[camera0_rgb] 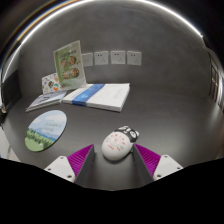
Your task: Arrange mouse
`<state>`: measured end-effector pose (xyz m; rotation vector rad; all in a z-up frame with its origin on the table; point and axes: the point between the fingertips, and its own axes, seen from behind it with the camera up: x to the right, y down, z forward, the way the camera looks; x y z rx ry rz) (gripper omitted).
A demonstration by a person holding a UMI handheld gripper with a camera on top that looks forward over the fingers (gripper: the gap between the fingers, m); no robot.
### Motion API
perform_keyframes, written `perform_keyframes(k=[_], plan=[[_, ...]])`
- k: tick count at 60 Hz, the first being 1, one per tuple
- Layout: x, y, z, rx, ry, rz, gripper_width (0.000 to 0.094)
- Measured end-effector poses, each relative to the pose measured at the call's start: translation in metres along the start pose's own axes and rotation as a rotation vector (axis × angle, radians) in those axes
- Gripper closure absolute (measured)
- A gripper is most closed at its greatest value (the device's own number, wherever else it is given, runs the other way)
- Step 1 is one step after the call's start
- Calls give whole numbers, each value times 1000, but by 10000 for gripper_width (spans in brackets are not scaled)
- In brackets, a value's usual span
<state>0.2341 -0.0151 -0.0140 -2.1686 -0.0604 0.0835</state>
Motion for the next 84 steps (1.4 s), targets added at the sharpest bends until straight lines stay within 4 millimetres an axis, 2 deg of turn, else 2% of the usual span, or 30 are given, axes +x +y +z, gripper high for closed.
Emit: perform_keyframes(k=[11, 15, 16, 23, 24, 29, 32, 35, 39, 43, 47, 52, 56, 63, 67, 68, 69, 77, 78, 83, 84], plan=[[-5, -28, 39, 0, 21, 11, 116], [-3, -31, 46, 0, 47, 22, 337], [-4, -31, 47, 0, 48, 32, 393], [-3, -31, 45, -4, 65, 32, 468], [-3, -32, 45, 0, 65, 38, 500], [-1, -34, 40, -7, 89, 48, 530], [-8, -46, 29, 30, 111, 41, 538], [-27, -66, 15, 81, 113, 36, 538], [-71, -95, -4, 140, 89, 39, 538], [-128, -118, -16, 196, 50, 57, 540], [-184, -126, -14, 222, 28, 26, 541], [-231, -116, 3, 187, 50, 14, 541], [-255, -93, 28, 145, 55, 18, 542], [-267, -56, 58, 41, 100, -1, 542], [-268, -44, 66, 5, 114, -7, 538], [-268, -41, 66, -14, 113, -15, 485], [-268, -44, 67, 9, 115, -15, 531], [-267, -42, 69, -28, 108, -24, 377], [-268, -43, 65, -33, 104, -19, 283], [-273, -41, 49, -49, 59, 15, 36], [-274, -41, 45, -48, 51, 23, 69]])
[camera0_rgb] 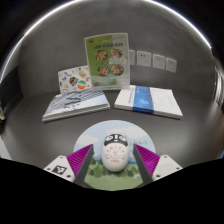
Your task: Arrange mouse
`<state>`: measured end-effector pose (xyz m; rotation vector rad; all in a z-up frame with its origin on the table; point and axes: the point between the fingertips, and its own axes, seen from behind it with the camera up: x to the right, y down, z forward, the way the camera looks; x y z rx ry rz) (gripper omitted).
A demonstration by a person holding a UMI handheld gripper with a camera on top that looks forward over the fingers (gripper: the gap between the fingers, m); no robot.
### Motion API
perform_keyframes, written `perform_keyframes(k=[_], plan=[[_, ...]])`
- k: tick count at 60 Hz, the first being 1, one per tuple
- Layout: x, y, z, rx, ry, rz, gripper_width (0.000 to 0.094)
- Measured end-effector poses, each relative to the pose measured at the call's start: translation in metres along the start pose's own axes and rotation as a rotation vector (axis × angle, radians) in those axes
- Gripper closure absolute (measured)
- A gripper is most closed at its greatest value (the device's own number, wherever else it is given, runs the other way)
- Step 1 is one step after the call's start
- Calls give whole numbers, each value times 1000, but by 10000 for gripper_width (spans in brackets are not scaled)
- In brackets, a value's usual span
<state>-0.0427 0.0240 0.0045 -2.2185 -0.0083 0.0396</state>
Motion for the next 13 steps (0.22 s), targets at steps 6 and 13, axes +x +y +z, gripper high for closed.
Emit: perform_keyframes(k=[6, 13], plan=[[1, 0, -39, 30, -54, 14, 95], [24, 14, -86, 45, -70, 20, 94]])
